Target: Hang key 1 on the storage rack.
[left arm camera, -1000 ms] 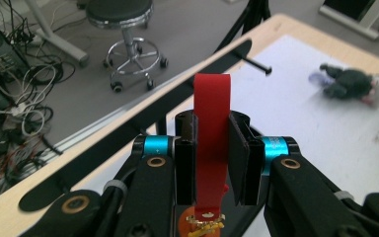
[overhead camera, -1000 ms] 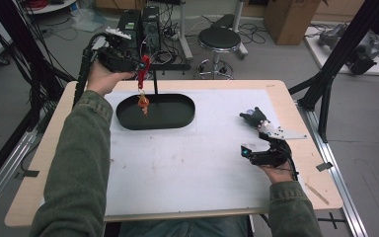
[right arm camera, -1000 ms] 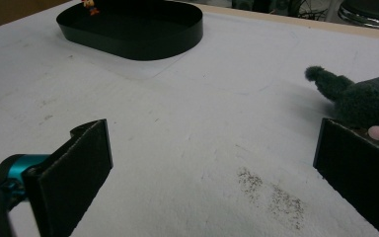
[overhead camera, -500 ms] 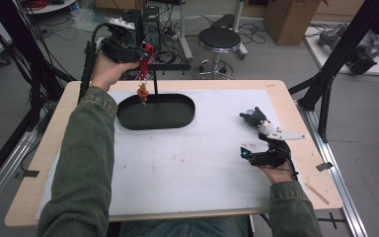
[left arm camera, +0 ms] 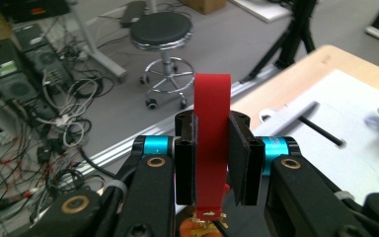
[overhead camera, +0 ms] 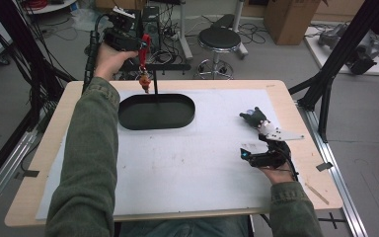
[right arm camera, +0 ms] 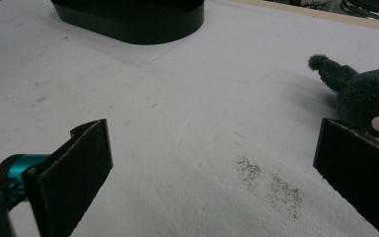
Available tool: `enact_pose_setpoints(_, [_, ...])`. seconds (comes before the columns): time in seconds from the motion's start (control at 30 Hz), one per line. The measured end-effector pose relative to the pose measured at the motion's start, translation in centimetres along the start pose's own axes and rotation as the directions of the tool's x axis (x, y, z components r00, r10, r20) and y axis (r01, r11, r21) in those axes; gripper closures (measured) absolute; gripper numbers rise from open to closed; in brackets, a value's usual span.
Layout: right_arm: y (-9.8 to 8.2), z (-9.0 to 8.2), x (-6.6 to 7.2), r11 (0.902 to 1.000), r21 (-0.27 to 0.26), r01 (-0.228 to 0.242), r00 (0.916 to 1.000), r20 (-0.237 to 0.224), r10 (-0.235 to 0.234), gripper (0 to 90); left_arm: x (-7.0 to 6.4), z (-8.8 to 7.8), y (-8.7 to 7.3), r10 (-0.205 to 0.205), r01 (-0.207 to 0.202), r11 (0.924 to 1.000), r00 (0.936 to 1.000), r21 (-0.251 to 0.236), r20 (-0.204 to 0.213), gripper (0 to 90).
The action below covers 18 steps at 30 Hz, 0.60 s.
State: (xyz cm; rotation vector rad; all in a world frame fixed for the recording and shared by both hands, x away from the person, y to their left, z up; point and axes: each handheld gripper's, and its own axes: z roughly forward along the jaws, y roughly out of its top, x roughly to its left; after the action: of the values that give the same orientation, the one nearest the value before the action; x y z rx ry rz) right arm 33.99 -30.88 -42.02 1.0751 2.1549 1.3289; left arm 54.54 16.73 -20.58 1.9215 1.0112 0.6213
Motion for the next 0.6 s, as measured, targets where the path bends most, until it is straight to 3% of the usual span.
enact_pose_setpoints(0.03, [0.0,0.0,0.0,1.0000,0.000,0.000,1.0000,0.000,0.000,0.5,0.2,0.0,0.0,-0.018,0.018,0.9998,0.9998,-0.005,-0.004,74.6])
enact_pose_setpoints(0.07, [0.0,0.0,-0.1,1.0000,0.003,0.001,1.0000,0.000,-0.001,0.5,0.6,-0.1,0.1,-0.068,0.067,0.9974,0.9977,-0.027,-0.009,64.8])
enact_pose_setpoints(0.1, [0.0,0.0,-0.1,1.0000,0.003,0.001,1.0000,0.000,-0.001,0.5,0.8,-0.2,0.1,-0.103,0.102,0.9935,0.9946,-0.051,-0.015,64.8])
enact_pose_setpoints(0.13, [0.0,0.0,-0.1,1.0000,0.002,0.001,1.0000,0.001,-0.001,0.5,1.2,-0.5,0.0,-0.159,0.158,0.9836,0.9872,-0.087,-0.005,55.6])
enact_pose_setpoints(0.17, [0.0,-0.1,-0.1,1.0000,0.003,-0.001,1.0000,0.003,0.001,0.5,1.3,-0.6,0.0,-0.171,0.171,0.9811,0.9853,-0.091,0.007,48.5])
enact_pose_setpoints(0.2, [0.0,-0.2,-0.2,1.0000,0.008,-0.006,1.0000,0.006,0.006,0.5,1.6,-0.7,0.0,-0.196,0.199,0.9768,0.9798,-0.080,0.039,28.5])
enact_pose_setpoints(0.23, [0.0,-0.2,-0.2,0.9999,0.010,-0.010,0.9999,0.008,0.010,0.5,1.6,-0.8,0.0,-0.209,0.211,0.9753,0.9772,-0.066,0.040,16.6])
enact_pose_setpoints(0.33, [0.0,-0.3,-0.3,0.9999,0.005,-0.014,0.9998,0.011,0.014,0.5,1.3,-1.7,-0.1,-0.161,0.158,0.9850,0.9860,-0.068,-0.041,8.9])
enact_pose_setpoints(0.37, [0.0,-0.3,-0.3,0.9999,0.005,-0.014,0.9998,0.011,0.014,0.5,1.2,-2.0,-0.2,-0.161,0.159,0.9844,0.9868,-0.074,-0.018,8.9])
enact_pose_setpoints(0.4, [0.0,-0.3,-0.3,0.9999,-0.001,-0.011,0.9999,0.012,0.011,0.5,1.3,-2.3,-0.3,-0.180,0.183,0.9798,0.9830,-0.082,0.036,4.2])
enact_pose_setpoints(0.43, [0.0,-0.4,-0.3,0.9999,-0.009,-0.006,0.9999,0.016,0.006,0.5,1.3,-2.8,-0.5,-0.205,0.214,0.9720,0.9743,-0.098,0.093,2.2])
enact_pose_setpoints(0.47, [0.0,-0.4,-0.3,1.0000,-0.008,-0.005,0.9998,0.017,0.005,0.5,1.3,-3.1,-0.7,-0.209,0.221,0.9690,0.9716,-0.111,0.112,2.2])
enact_pose_setpoints(0.53, [0.0,-0.2,-0.3,1.0000,-0.005,-0.006,0.9998,0.017,0.006,0.5,1.1,-3.6,-1.1,-0.204,0.217,0.9691,0.9723,-0.118,0.115,2.2])
enact_pose_setpoints(0.6, [0.0,-0.2,-0.3,1.0000,0.001,-0.008,0.9998,0.017,0.008,0.5,1.1,-3.9,-1.6,-0.199,0.207,0.9739,0.9764,-0.094,0.083,2.2])
